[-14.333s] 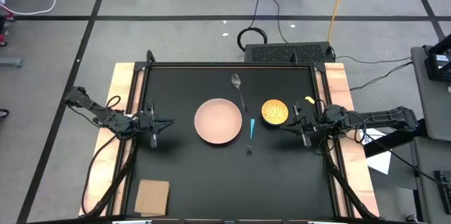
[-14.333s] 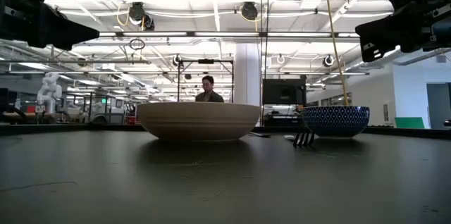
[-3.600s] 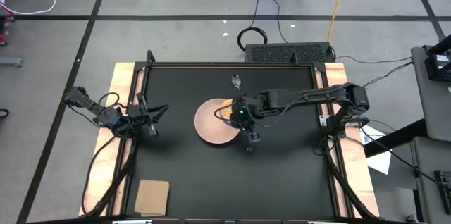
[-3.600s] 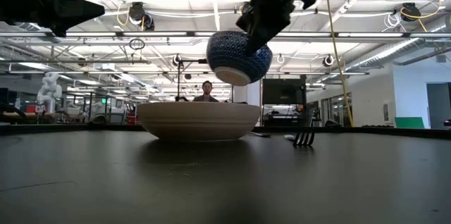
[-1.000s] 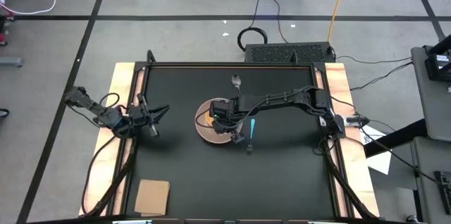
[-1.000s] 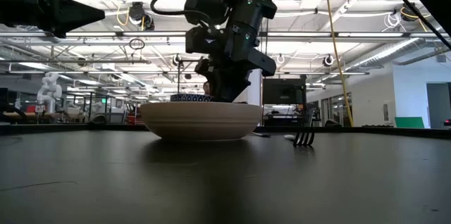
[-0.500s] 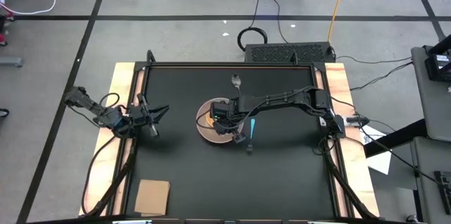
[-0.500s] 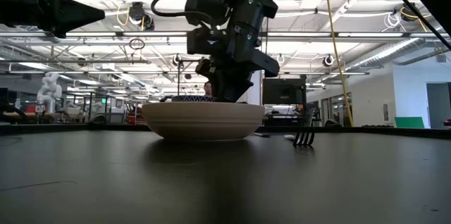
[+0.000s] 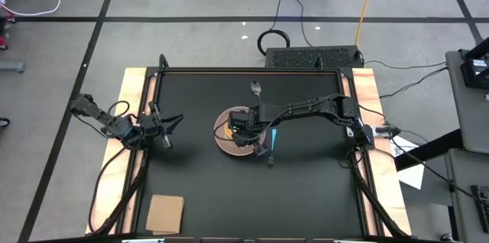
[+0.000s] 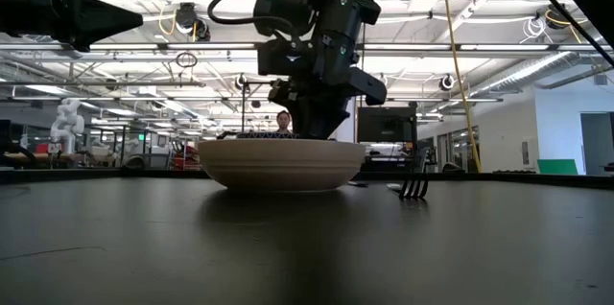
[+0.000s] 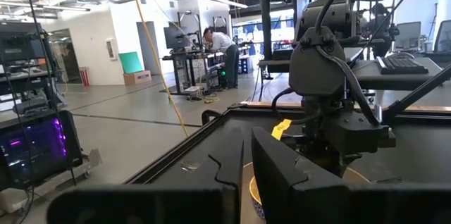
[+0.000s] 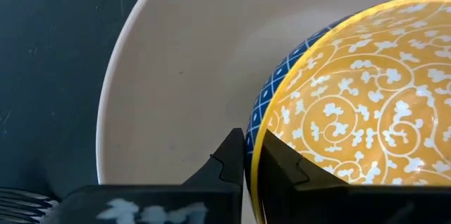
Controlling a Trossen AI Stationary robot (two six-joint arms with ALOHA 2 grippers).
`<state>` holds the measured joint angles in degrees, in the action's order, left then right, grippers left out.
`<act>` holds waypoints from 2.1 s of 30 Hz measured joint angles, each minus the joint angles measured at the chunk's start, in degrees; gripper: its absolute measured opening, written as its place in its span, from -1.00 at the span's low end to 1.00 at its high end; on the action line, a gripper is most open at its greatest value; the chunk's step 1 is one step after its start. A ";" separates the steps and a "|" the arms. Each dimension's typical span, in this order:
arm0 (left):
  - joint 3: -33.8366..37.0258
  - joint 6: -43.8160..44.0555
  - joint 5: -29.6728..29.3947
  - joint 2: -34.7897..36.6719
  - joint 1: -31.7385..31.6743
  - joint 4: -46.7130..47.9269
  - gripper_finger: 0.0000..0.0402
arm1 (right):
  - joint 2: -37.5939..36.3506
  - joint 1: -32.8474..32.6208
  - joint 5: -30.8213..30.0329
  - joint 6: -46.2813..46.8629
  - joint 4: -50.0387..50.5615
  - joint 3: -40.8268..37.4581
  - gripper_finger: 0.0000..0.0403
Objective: Set table place
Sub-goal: Put the yellow bowl on top of the white plate, then move the blue fork from the right side of the plate to the center of the table
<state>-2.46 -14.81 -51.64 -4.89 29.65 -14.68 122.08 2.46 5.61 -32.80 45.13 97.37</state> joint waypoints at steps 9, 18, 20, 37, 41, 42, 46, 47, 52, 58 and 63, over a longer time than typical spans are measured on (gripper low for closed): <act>0.00 0.02 0.02 0.00 0.00 0.01 -0.81 | 0.09 -0.76 0.10 0.83 -0.40 -0.16 -0.85; 0.00 0.04 0.02 0.00 0.00 0.01 -0.81 | 0.22 -1.20 0.28 2.03 -0.62 -0.26 -0.65; 0.00 0.04 0.02 0.00 0.00 0.01 -0.81 | 0.22 -1.17 0.20 2.08 -0.95 -0.25 -0.63; 0.00 0.08 0.04 0.00 0.00 0.23 -0.81 | -1.96 -1.18 0.02 2.14 -1.54 -0.25 -0.62; 0.00 0.13 0.08 0.02 0.00 0.47 -0.81 | -3.53 -1.18 0.00 2.14 -1.74 -0.25 -0.62; 0.00 0.28 0.06 0.02 0.00 0.47 -0.81 | -4.00 -1.18 0.00 2.14 -1.68 -0.25 -0.62; 0.00 0.40 -0.15 0.02 0.00 0.66 -0.81 | -5.71 -1.18 -1.71 3.60 -0.81 -0.25 -0.61; 0.00 0.54 -0.15 0.02 0.00 0.94 -0.81 | -6.07 -1.18 -2.62 3.63 -0.18 -0.25 -0.61; 0.00 2.45 -0.46 0.02 0.00 1.73 -0.81 | -7.90 -1.08 -5.93 6.63 3.23 -0.25 -0.61; 0.00 3.64 -0.48 0.02 0.00 2.52 -0.81 | -9.84 -0.26 -5.63 10.02 7.85 -0.22 -0.61; 0.00 4.86 -0.50 0.02 0.00 3.91 -0.81 | -13.23 -0.24 -5.49 11.15 7.23 -2.76 -0.61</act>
<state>-2.46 -9.95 -52.14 -4.86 29.65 -10.77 108.85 2.22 0.11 -21.65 52.37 94.61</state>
